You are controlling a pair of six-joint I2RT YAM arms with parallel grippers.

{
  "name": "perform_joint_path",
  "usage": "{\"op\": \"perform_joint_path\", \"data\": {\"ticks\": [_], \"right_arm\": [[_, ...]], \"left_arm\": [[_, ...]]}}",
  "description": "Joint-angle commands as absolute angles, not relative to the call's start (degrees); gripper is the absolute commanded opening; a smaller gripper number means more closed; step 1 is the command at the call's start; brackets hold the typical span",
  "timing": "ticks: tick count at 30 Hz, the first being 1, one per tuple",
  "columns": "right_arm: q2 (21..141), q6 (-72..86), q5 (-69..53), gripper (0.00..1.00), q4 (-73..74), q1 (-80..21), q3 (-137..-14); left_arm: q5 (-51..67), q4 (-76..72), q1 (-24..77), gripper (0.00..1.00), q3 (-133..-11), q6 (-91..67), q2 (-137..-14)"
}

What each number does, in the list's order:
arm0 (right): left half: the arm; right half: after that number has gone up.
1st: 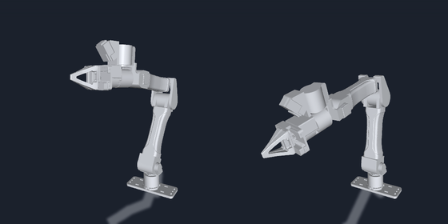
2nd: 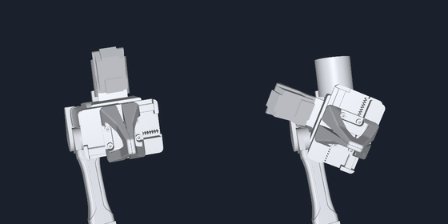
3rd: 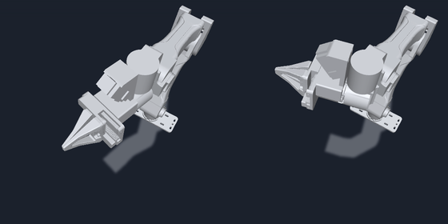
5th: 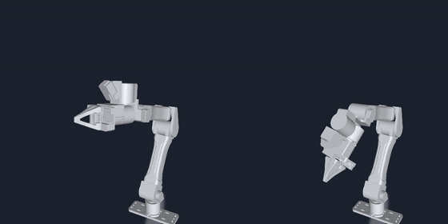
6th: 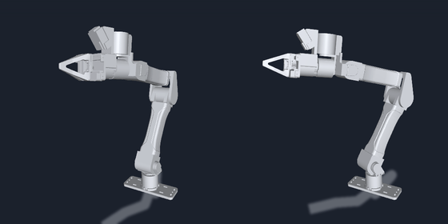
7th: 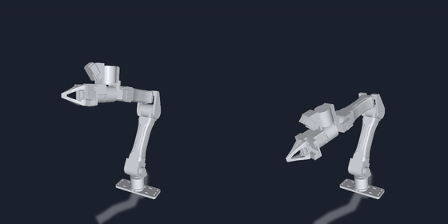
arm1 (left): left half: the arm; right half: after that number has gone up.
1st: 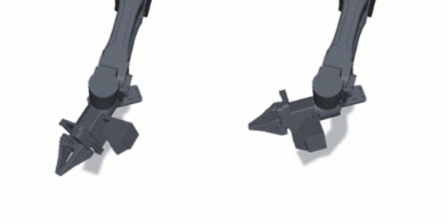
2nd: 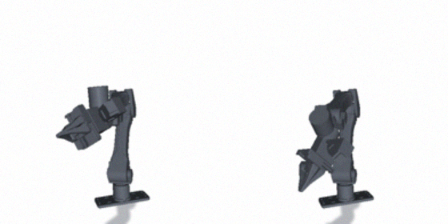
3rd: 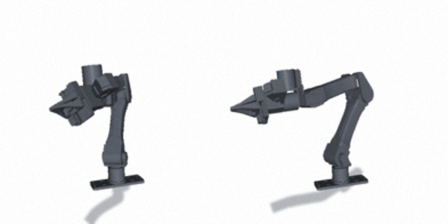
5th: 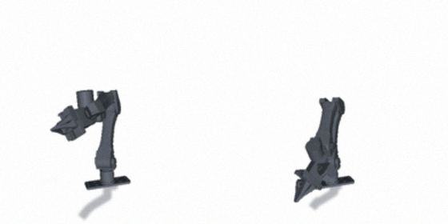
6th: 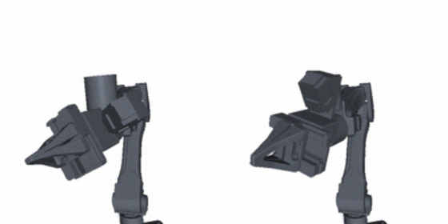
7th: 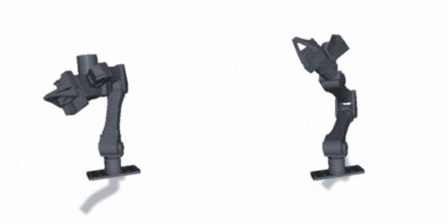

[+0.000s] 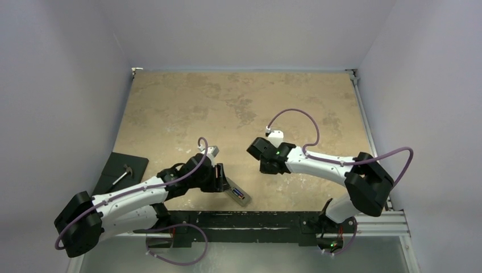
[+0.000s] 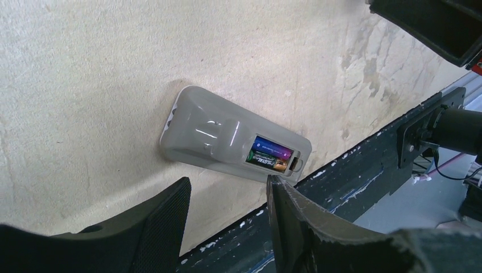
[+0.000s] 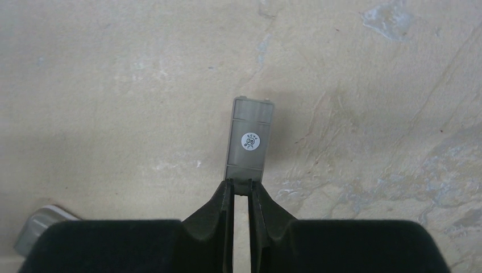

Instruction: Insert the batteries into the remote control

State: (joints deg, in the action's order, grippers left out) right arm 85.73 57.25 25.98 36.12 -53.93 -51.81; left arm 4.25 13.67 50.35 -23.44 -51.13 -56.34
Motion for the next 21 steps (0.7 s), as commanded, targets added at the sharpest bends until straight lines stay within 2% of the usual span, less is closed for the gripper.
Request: {"op": "perform_joint_path", "data": {"ticks": [1, 13, 21], "right_arm": [[83.24, 49.46, 22.21, 0.0, 37.07, -53.79, -56.31], [75.98, 36.65, 4.82, 0.0, 37.62, -53.79, -62.14], [70.97, 31.35, -6.59, 0.0, 38.25, -53.79, -63.64]], "left_arm": [[2.86, 14.21, 50.6, 0.52, -27.7, -48.17, -54.66], [5.91, 15.46, 50.46, 0.55, -35.69, -39.57, -54.03], [9.06, 15.9, 50.36, 0.71, -39.89, -33.15, -48.91]]}}
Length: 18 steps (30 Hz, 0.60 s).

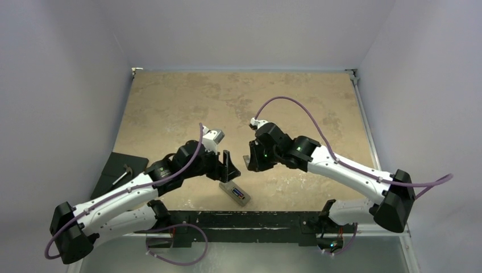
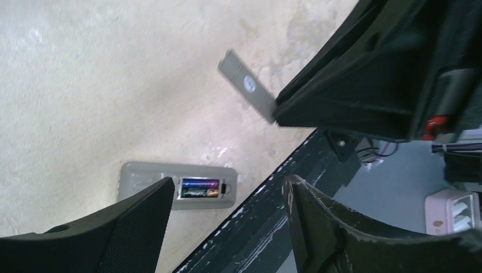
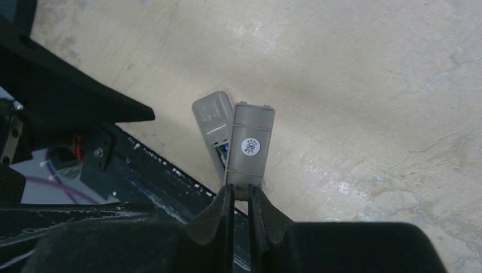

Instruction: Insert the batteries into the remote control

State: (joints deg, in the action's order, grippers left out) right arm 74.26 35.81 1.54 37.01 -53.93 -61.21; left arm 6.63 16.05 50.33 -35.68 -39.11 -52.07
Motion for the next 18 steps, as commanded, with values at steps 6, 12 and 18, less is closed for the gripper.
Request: {"op": "perform_joint_path", "data": {"ticks": [6, 12, 18], "right_arm": [[67.49, 26.7, -14.74, 0.0, 39.41, -53.79, -64.26], [64.56, 21.63, -23.25, 0.0, 39.73, -53.7, -64.62], [63.9, 17.15, -34.85, 0.0, 38.54, -53.7, -63.9]], "left_arm": [[12.55, 16.43, 50.41, 0.76, -43.82, -27.77, -47.48], [17.05, 16.62, 50.36, 0.76, -46.83, -23.92, -46.23], [22.23, 17.34, 50.36, 0.76, -48.76, -20.14, -44.03]]}}
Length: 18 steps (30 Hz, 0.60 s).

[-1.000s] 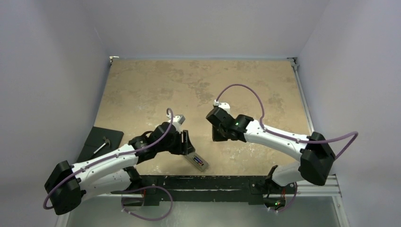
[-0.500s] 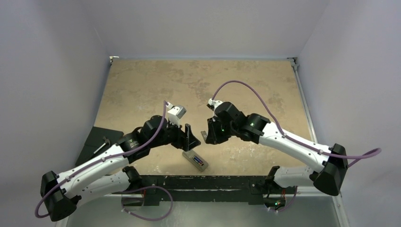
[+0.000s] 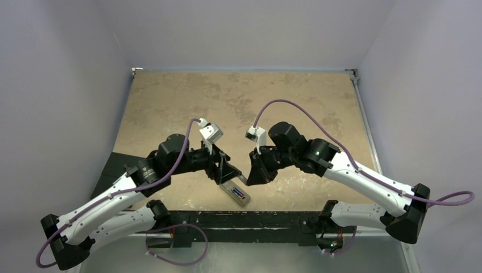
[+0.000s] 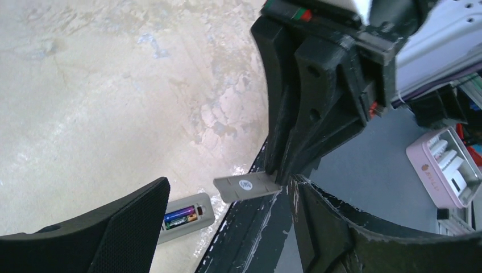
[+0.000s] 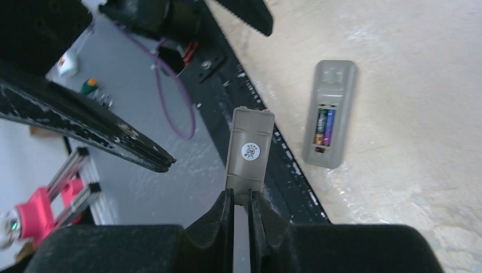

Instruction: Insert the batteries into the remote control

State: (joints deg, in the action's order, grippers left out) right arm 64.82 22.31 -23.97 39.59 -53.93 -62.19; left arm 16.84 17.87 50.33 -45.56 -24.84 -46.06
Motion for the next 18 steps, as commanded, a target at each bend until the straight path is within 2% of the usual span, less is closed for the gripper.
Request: {"op": "perform_joint_path", "data": {"ticks": [1, 4, 10, 13, 18], "right_arm": [[63.9, 16.55, -36.29, 0.0, 38.24, -53.7, -63.68], [64.1, 15.25, -41.55, 0.0, 36.57, -53.7, -63.1], [65.31, 13.97, -50.31, 0.0, 33.47, -53.55, -62.58], [65.84, 13.55, -54.88, 0.0, 31.9, -53.16, -62.6], [66.82, 13.11, -62.52, 0.0, 29.25, -52.59, -63.46]], "left_arm": [[23.81, 16.81, 50.36, 0.76, -48.72, -19.34, -43.36], [31.16, 14.37, 50.36, 0.75, -47.89, -15.63, -41.3], [38.75, 15.33, 50.36, 0.74, -48.14, -9.07, -40.28], [45.17, 16.74, 50.36, 0.65, -49.32, -6.04, -42.0], [49.47, 18.6, 50.36, 0.59, -50.69, -3.65, -44.92]]}}
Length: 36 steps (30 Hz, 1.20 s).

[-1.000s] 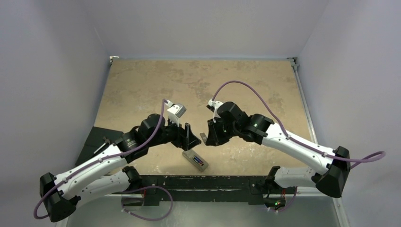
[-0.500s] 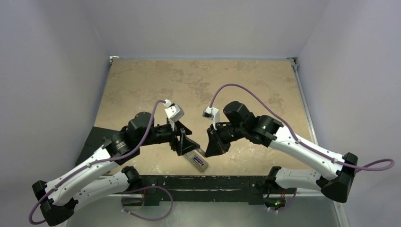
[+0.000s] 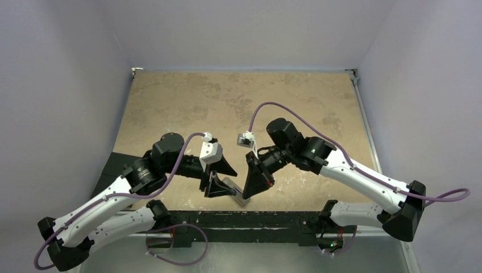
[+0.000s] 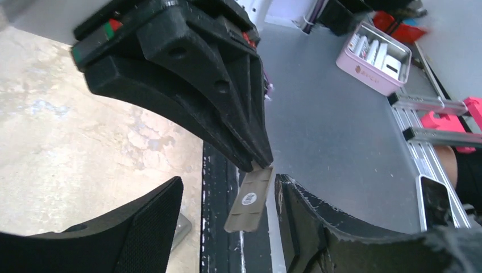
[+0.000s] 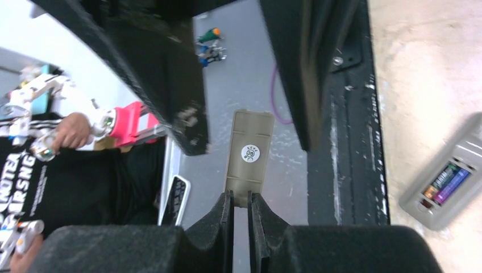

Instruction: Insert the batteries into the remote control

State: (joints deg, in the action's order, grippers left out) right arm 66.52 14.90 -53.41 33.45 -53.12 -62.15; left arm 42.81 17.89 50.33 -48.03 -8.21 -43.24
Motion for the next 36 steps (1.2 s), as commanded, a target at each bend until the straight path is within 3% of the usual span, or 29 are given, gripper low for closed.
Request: {"op": "perform_joint_path", "data": {"ticks": [1, 20, 25, 36], "right_arm": [[67.02, 12.95, -63.1, 0.0, 29.19, -52.5, -63.68], [70.59, 14.06, -69.65, 0.0, 26.39, -49.02, -64.78], [70.73, 14.72, -69.78, 0.0, 25.56, -48.87, -64.52], [70.83, 15.39, -69.8, 0.0, 24.68, -48.6, -63.49]], "left_arm": [[49.78, 18.63, 50.36, 0.59, -50.83, -3.46, -45.11], [52.91, 22.56, 50.36, 0.5, -50.86, -0.28, -44.01], [52.48, 22.83, 50.37, 0.43, -51.07, -0.26, -44.85], [51.83, 23.37, 50.36, 0.18, -51.73, -0.26, -45.87]]}}
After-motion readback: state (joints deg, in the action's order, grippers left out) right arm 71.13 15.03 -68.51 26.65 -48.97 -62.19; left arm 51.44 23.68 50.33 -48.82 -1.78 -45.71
